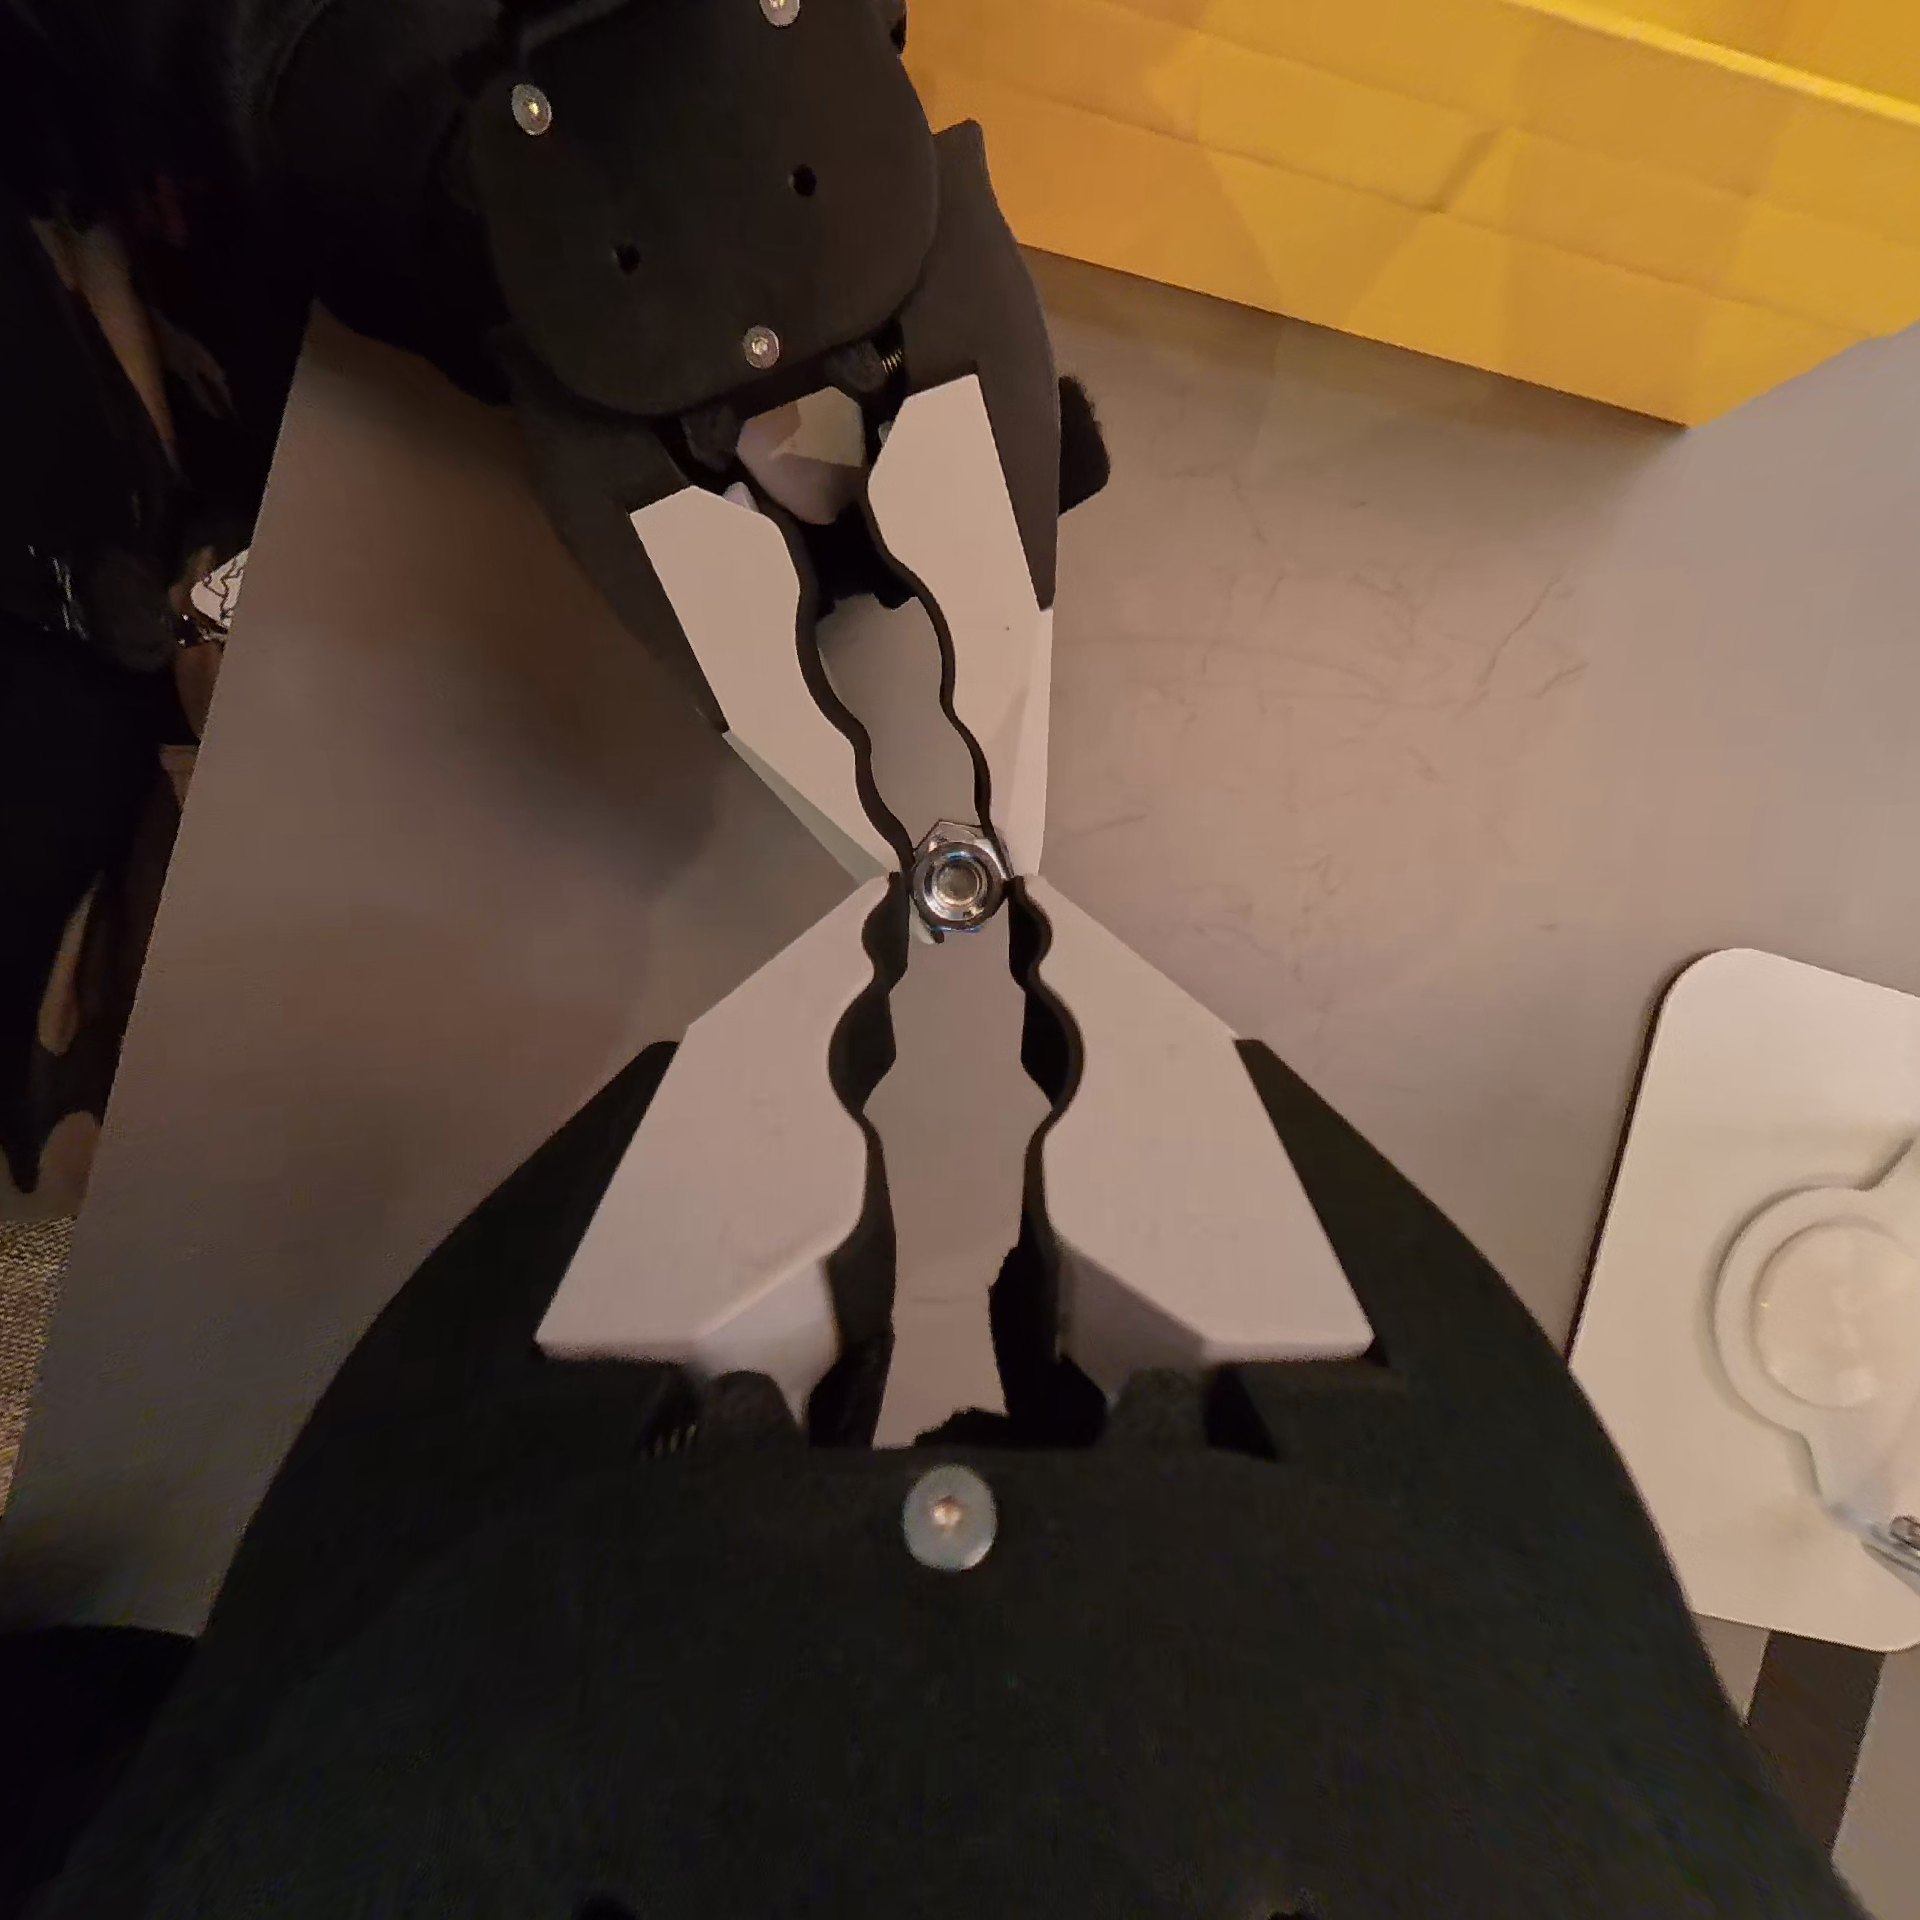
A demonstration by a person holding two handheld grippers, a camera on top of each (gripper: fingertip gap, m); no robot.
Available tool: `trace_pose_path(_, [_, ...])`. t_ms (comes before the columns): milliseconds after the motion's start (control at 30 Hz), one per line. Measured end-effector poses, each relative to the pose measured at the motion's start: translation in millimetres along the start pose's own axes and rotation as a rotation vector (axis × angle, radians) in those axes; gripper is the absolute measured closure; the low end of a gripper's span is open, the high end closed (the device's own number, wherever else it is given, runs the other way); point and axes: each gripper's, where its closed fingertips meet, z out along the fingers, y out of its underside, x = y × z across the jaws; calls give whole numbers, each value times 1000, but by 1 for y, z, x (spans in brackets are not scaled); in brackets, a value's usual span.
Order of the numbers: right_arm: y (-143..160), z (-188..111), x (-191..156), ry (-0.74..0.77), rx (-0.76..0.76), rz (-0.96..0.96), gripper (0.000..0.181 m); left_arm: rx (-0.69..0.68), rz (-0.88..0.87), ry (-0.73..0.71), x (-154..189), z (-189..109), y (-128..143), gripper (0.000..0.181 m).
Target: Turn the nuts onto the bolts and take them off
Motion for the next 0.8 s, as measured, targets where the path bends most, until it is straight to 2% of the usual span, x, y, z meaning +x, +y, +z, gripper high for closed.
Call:
trace_pose_path(133, [1, 0, 1, -3, -17, 31, 164, -2, -6, -9, -2, 0, 0, 165])
trace_pose_path(467, [2, 2, 6, 24, 23, 309, 164, -19, -9, -43, -7, 1, 3, 165])
trace_pose_path(567, [3, 2, 6, 48, 28, 309, 163, -17, -11, -43, -8, 1, 2, 165])
trace_pose_path(633, [4, 2, 9, 74, 25, 301, 149, -11, -21, -43, -9, 0, 2, 165])
trace_pose_path(800, [2, -1, 10, 91, 44, 262, 147, -13, -22, -43, -9, 0, 2, 165])
